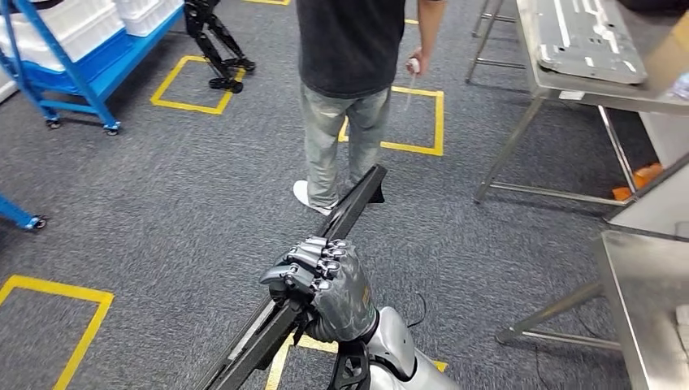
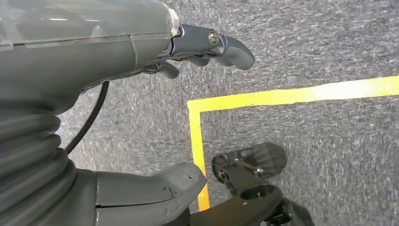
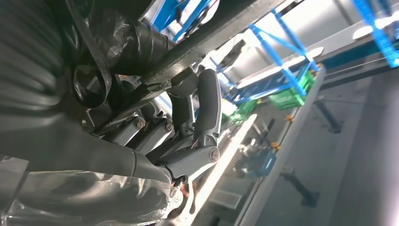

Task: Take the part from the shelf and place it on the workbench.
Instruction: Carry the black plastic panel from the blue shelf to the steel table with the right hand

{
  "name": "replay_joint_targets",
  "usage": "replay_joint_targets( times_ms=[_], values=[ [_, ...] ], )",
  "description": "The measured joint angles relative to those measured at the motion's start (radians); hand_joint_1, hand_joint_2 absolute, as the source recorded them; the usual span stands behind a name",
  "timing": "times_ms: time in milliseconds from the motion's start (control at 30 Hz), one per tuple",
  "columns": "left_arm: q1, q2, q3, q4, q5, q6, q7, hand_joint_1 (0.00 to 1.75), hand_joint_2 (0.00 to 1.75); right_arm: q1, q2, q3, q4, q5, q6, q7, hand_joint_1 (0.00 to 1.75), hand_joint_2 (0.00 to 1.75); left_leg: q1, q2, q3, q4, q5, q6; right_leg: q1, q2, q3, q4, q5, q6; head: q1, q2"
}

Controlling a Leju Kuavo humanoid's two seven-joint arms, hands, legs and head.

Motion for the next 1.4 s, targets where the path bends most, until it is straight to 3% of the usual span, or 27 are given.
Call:
replay_joint_targets(
  times_ms=[67,133,200,267,300,367,400,467,500,533,567,633,700,733,800,867,933,1000,1033,1067,1100,1167,1233,1300,1333,1400],
  values=[
    [-0.002,0.000,0.000,0.000,-0.001,0.000,0.001,0.00,1.75,0.003,-0.003,-0.003,-0.007,0.009,-0.002,0.000,1.75,1.75,0.000,0.022,0.004,0.001,-0.005,-0.004,-0.003,-0.017,0.049,-0.094,0.061,0.000,0.000,0.000],
    [-0.003,0.000,0.000,0.000,-0.003,0.001,0.002,0.00,1.75,0.004,-0.004,-0.006,-0.015,0.015,-0.003,0.001,1.75,1.75,-0.003,0.039,0.010,0.002,-0.011,-0.012,0.004,-0.059,0.114,-0.216,0.104,-0.006,0.000,0.000],
    [-0.004,0.001,0.000,0.000,-0.003,0.001,0.002,0.00,1.75,0.003,-0.005,-0.007,-0.021,0.019,-0.004,0.001,1.75,1.75,-0.006,0.055,0.013,0.003,-0.016,-0.024,0.015,-0.076,0.132,-0.259,0.107,-0.015,0.000,0.000],
    [-0.006,0.001,0.000,0.000,-0.002,0.002,0.002,0.00,1.75,0.004,-0.006,-0.008,-0.026,0.021,-0.004,0.001,1.75,1.75,-0.005,0.068,0.018,0.002,-0.020,-0.035,0.017,-0.055,0.130,-0.262,0.110,-0.024,0.000,0.000],
    [-0.007,0.001,0.000,0.000,0.000,0.002,0.001,0.00,1.75,0.004,-0.006,-0.008,-0.028,0.022,-0.005,0.001,1.75,1.75,-0.003,0.059,0.018,0.008,-0.028,-0.039,0.016,-0.045,0.132,-0.267,0.112,-0.030,0.000,0.000],
    [-0.008,0.001,0.000,0.000,0.003,0.002,-0.001,0.00,1.75,0.004,-0.006,-0.009,-0.034,0.024,-0.005,0.001,1.75,1.75,0.003,0.016,-0.006,0.068,-0.070,-0.046,0.010,-0.024,0.137,-0.275,0.117,-0.043,-0.001,0.000],
    [-0.007,0.001,0.000,0.000,0.004,0.002,-0.001,0.00,1.75,0.004,-0.006,-0.009,-0.035,0.024,-0.005,0.002,1.75,1.75,0.005,-0.010,-0.034,0.129,-0.101,-0.046,0.009,-0.014,0.137,-0.276,0.117,-0.046,-0.001,0.000],
    [-0.002,0.001,0.000,0.000,0.008,0.002,-0.001,0.00,1.75,0.007,-0.006,-0.009,-0.035,0.025,-0.005,0.002,1.75,1.75,0.005,-0.030,-0.100,0.258,-0.146,-0.047,0.011,0.010,0.137,-0.274,0.117,-0.051,-0.001,0.000],
    [0.001,0.001,0.000,0.000,0.009,0.002,-0.001,0.00,1.75,0.009,-0.006,-0.009,-0.035,0.026,-0.004,0.002,1.75,1.75,0.004,-0.033,-0.120,0.289,-0.146,-0.047,0.013,0.025,0.137,-0.272,0.117,-0.051,-0.001,0.000],
    [0.002,0.001,0.000,0.000,0.011,0.002,-0.001,0.00,1.75,0.010,-0.006,-0.009,-0.035,0.026,-0.004,0.002,1.75,1.75,0.004,-0.035,-0.123,0.281,-0.125,-0.046,0.014,0.039,0.137,-0.269,0.116,-0.051,-0.001,0.000],
    [0.002,0.001,0.000,0.000,0.012,0.002,-0.001,0.00,1.75,0.010,-0.006,-0.009,-0.035,0.027,-0.005,0.003,1.75,1.75,0.004,-0.039,-0.110,0.241,-0.091,-0.044,0.014,0.052,0.138,-0.266,0.115,-0.050,-0.001,0.000],
    [0.002,0.002,0.001,0.000,0.014,0.002,-0.001,0.00,1.75,0.011,-0.006,-0.009,-0.035,0.029,-0.005,0.003,1.75,1.75,0.006,-0.083,-0.060,0.111,-0.025,-0.037,0.012,0.077,0.135,-0.258,0.111,-0.045,-0.001,0.000],
    [0.003,0.004,0.001,0.000,0.015,0.001,-0.002,0.00,1.75,0.012,-0.007,-0.009,-0.036,0.034,-0.006,0.003,1.75,1.75,0.006,-0.122,-0.028,0.033,-0.002,-0.032,0.009,0.098,0.127,-0.251,0.110,-0.035,-0.001,0.000],
    [0.004,0.005,0.001,0.000,0.015,0.001,-0.002,0.00,1.75,0.014,-0.007,-0.010,-0.037,0.037,-0.007,0.004,1.75,1.75,0.004,-0.123,-0.025,0.029,-0.004,-0.031,0.008,0.108,0.124,-0.251,0.112,-0.028,-0.001,0.000],
    [0.004,0.004,0.001,0.000,0.016,0.000,-0.002,0.00,1.75,0.021,-0.011,-0.015,-0.041,0.043,-0.008,0.006,1.75,1.75,0.005,-0.104,-0.022,0.022,0.001,-0.023,0.006,0.115,0.120,-0.251,0.114,-0.017,-0.001,0.000],
    [0.003,0.004,0.001,0.000,0.019,-0.002,-0.003,0.00,1.75,0.027,-0.018,-0.026,-0.047,0.051,-0.009,0.011,1.75,1.75,0.007,-0.080,-0.019,0.015,0.006,-0.009,0.009,0.068,0.102,-0.214,0.086,-0.007,0.000,0.000],
    [0.004,0.005,0.002,0.000,0.021,-0.003,-0.004,0.00,1.75,0.029,-0.024,-0.034,-0.050,0.055,-0.009,0.016,1.75,1.75,0.003,-0.053,-0.018,0.013,0.006,0.000,0.009,0.013,0.048,-0.101,0.022,0.002,0.000,0.000],
    [0.007,0.006,0.002,0.000,0.021,-0.003,-0.004,0.00,1.75,0.034,-0.030,-0.037,-0.051,0.057,-0.009,0.019,1.75,1.75,0.000,-0.024,-0.019,0.013,0.004,0.002,0.004,0.001,-0.006,0.009,-0.019,0.008,0.000,0.000],
    [0.007,0.006,0.002,0.000,0.021,-0.003,-0.004,0.00,1.75,0.038,-0.033,-0.038,-0.051,0.057,-0.009,0.019,1.75,1.75,-0.001,-0.010,-0.018,0.013,0.003,0.002,0.003,-0.001,-0.014,0.025,-0.017,0.009,0.000,0.000],
    [0.007,0.006,0.002,0.000,0.021,-0.003,-0.004,0.00,1.75,0.040,-0.036,-0.039,-0.051,0.057,-0.009,0.019,1.75,1.75,-0.001,0.002,-0.017,0.013,0.002,0.001,0.003,-0.005,0.003,-0.006,0.007,0.008,0.000,0.000],
    [0.006,0.006,0.002,0.000,0.021,-0.003,-0.004,0.00,1.75,0.041,-0.038,-0.040,-0.052,0.057,-0.009,0.019,1.75,1.75,-0.001,0.013,-0.014,0.013,0.000,-0.001,0.004,-0.016,0.039,-0.069,0.041,0.005,0.000,0.000],
    [0.005,0.005,0.002,0.000,0.021,-0.003,-0.004,0.00,1.75,0.041,-0.040,-0.041,-0.054,0.058,-0.009,0.019,1.75,1.75,-0.003,0.032,-0.008,0.013,-0.005,-0.007,0.013,-0.059,0.116,-0.210,0.092,-0.007,0.000,0.000],
    [0.004,0.004,0.002,0.000,0.021,-0.004,-0.004,0.00,1.75,0.041,-0.042,-0.042,-0.058,0.058,-0.009,0.019,1.75,1.75,-0.005,0.047,-0.003,0.013,-0.009,-0.016,0.025,-0.080,0.143,-0.264,0.101,-0.020,0.000,0.000],
    [0.002,0.004,0.002,0.000,0.021,-0.004,-0.004,0.00,1.75,0.042,-0.044,-0.044,-0.060,0.062,-0.009,0.020,1.75,1.75,-0.006,0.064,0.003,0.010,-0.014,-0.027,0.025,-0.059,0.146,-0.271,0.106,-0.030,0.000,0.000],
    [0.001,0.004,0.002,0.000,0.021,-0.004,-0.004,0.00,1.75,0.043,-0.045,-0.046,-0.062,0.067,-0.009,0.021,1.75,1.75,-0.006,0.061,0.005,0.014,-0.021,-0.032,0.022,-0.049,0.151,-0.280,0.109,-0.035,-0.001,0.000],
    [0.000,0.004,0.002,0.000,0.021,-0.005,-0.005,0.00,1.75,0.046,-0.045,-0.054,-0.067,0.081,-0.009,0.025,1.75,1.75,-0.006,0.024,-0.015,0.070,-0.059,-0.039,0.014,-0.030,0.163,-0.296,0.117,-0.046,-0.001,0.000]
  ],
)
